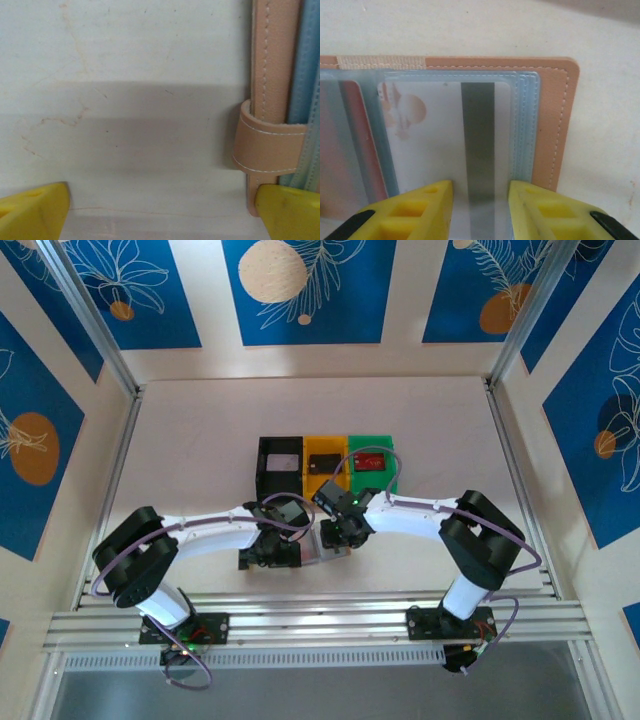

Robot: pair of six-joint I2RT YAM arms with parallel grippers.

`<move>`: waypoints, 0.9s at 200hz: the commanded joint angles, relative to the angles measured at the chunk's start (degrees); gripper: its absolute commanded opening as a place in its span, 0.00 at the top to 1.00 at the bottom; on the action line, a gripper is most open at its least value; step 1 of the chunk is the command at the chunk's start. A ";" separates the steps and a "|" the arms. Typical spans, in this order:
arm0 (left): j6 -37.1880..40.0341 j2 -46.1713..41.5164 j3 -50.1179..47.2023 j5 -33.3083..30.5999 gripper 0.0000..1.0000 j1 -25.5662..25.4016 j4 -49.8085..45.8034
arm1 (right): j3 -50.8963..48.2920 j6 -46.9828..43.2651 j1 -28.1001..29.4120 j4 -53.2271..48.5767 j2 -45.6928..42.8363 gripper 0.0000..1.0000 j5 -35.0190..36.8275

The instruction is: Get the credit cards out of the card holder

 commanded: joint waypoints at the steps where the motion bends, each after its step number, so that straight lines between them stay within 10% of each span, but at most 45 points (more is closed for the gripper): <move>1: -0.60 1.44 -2.51 0.58 0.03 0.30 0.16 | -0.92 -0.80 0.41 2.69 0.81 0.64 -5.27; 56: -0.64 1.35 -2.96 0.75 0.03 0.27 0.63 | -3.62 -0.29 -2.13 7.85 -1.81 0.64 -13.27; 180: -0.55 1.10 -2.61 0.76 0.03 0.26 0.36 | 3.06 -0.74 2.58 -4.90 0.12 0.64 3.57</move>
